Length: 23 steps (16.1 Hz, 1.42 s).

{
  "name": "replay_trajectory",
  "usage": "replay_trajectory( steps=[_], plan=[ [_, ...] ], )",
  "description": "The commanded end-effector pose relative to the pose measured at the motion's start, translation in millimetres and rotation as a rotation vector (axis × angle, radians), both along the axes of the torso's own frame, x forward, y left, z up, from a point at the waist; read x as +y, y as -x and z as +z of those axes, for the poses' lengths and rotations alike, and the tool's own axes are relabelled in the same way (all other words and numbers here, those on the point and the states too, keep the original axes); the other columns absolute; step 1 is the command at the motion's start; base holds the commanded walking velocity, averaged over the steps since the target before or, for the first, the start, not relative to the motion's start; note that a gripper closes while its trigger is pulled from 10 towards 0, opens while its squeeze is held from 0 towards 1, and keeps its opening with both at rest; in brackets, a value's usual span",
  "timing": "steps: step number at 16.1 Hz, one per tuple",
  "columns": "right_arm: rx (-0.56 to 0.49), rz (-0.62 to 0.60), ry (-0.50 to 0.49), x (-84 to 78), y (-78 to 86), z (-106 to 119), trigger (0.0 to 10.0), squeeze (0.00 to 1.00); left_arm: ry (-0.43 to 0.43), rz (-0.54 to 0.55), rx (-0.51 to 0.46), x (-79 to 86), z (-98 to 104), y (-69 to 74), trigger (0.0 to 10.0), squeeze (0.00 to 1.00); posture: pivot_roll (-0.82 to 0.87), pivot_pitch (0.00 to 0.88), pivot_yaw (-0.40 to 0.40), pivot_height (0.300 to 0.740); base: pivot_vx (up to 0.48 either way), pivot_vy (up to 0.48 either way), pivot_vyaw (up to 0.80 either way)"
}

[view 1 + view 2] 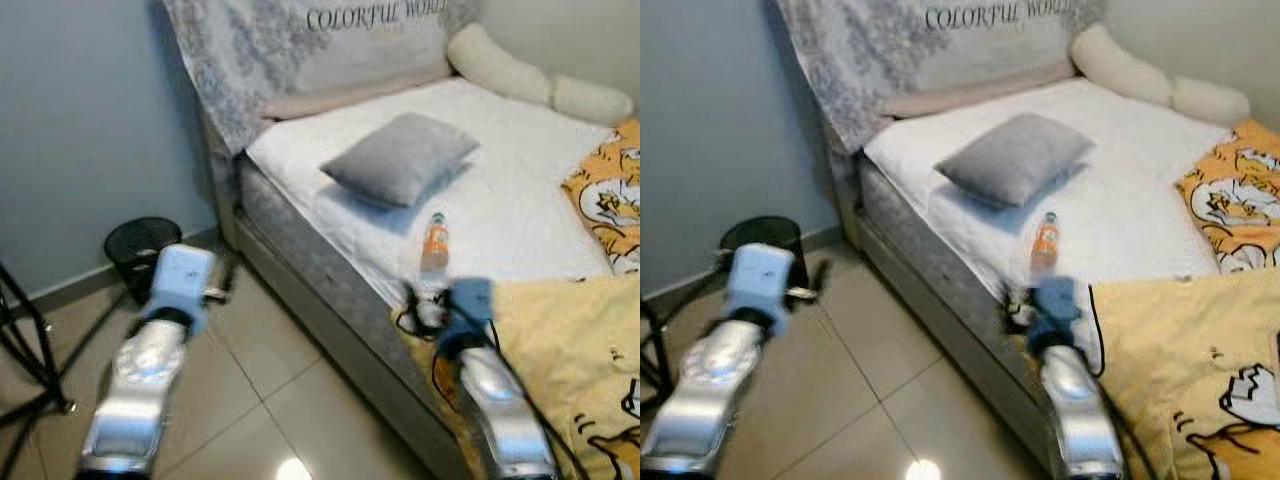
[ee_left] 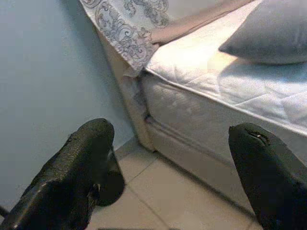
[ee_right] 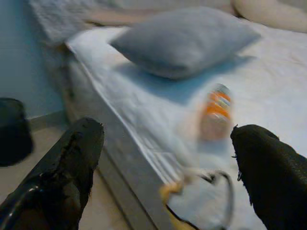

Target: Clean up the room

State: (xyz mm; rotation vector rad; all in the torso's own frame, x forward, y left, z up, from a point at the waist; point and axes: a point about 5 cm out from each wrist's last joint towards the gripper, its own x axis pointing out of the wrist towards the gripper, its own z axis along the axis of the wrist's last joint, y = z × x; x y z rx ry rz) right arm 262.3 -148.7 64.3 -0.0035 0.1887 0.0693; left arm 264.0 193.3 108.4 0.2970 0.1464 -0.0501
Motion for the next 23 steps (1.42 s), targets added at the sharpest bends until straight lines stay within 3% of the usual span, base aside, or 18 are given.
replay_trajectory(
  steps=[1,5,14,20,23],
  plan=[
    [-0.009,-0.035,0.026,-15.1,2.7,3.1,10.0,1.00,0.014,-0.046,-0.015,-11.1,3.5,1.8,10.0,0.00,0.02,0.000,-0.017,0.740,0.307,0.000,0.00],
    [-0.032,-0.078,0.013,-25.6,9.5,10.3,10.0,1.00,0.032,-0.039,-0.020,-7.4,5.3,11.8,10.0,0.00,0.04,0.000,-0.036,0.740,0.308,0.000,0.00],
    [-0.008,-0.141,-0.001,-28.8,14.5,5.7,10.0,1.00,0.031,-0.139,0.023,-17.9,-2.1,9.9,10.0,0.00,0.00,0.000,0.016,0.740,0.306,0.000,0.00],
    [0.001,-0.154,-0.015,-28.8,10.8,5.4,10.0,1.00,0.040,-0.146,0.026,-19.8,-3.7,9.1,10.0,0.00,0.01,0.000,0.018,0.740,0.306,0.000,0.00],
    [0.014,-0.141,-0.023,-25.4,4.9,5.3,10.0,1.00,0.046,-0.145,0.024,-21.5,-3.5,7.8,10.0,0.00,0.02,0.000,0.011,0.740,0.305,0.000,-0.65]
  ],
)
